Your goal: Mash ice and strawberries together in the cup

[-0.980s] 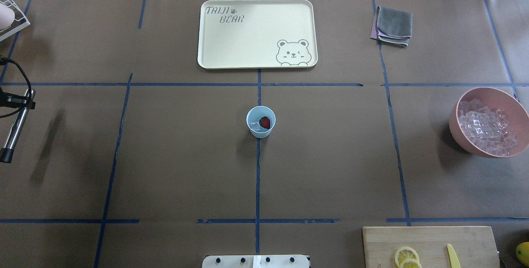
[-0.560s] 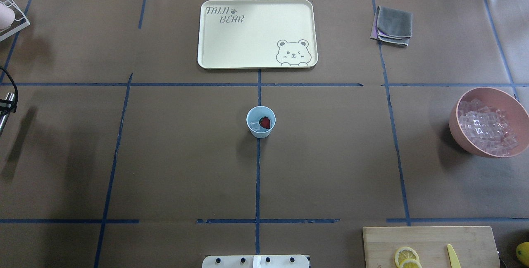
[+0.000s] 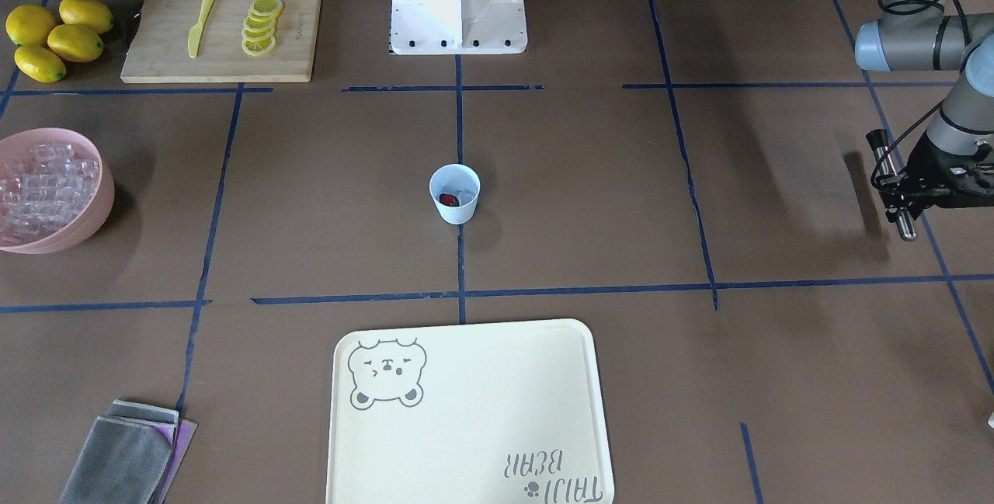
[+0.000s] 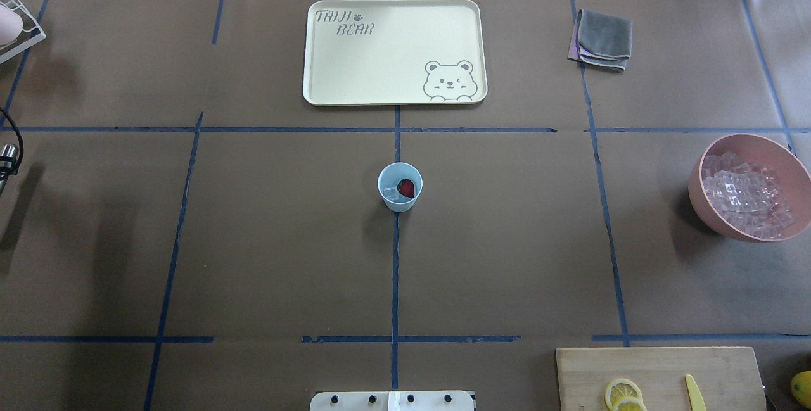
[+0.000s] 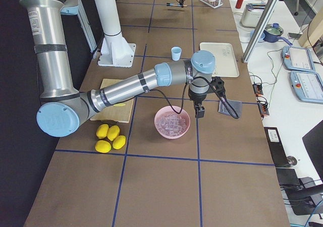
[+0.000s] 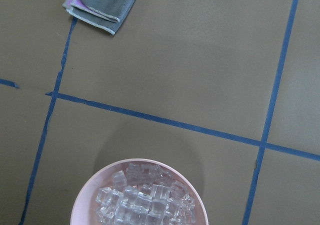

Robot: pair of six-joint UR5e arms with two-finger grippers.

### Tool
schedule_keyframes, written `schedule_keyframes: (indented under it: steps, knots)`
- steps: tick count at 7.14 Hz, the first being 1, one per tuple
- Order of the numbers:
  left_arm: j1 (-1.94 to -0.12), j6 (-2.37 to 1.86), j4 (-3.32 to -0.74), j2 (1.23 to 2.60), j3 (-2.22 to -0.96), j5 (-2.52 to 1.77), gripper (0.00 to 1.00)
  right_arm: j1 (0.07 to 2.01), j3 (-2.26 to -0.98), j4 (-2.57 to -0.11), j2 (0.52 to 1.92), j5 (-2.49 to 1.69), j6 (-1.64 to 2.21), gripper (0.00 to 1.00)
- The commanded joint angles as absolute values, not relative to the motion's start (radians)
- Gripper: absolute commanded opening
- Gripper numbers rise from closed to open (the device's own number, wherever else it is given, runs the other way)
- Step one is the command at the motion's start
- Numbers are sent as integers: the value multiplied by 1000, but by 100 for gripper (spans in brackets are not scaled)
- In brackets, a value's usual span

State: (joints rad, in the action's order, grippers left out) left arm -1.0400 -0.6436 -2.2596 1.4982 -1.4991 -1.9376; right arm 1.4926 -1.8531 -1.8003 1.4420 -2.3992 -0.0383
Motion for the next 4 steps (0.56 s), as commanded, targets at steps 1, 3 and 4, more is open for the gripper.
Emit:
schedule_keyframes:
  steps: [1,3,4]
  knots:
    - [-1040,-643,-2260,1499,-1493,-1937,6,1493,-1853,-1801,1442,-2399,-38,100]
    - [-1040,-640,-2266,1497,-1490,-1937,100,1493,-1852,-1801,1439,-2399,-38,100]
    - [-1040,-640,-2266,1497,-1489,-1939,100,1493,-1852,-1799,1437,-2398,-40,100]
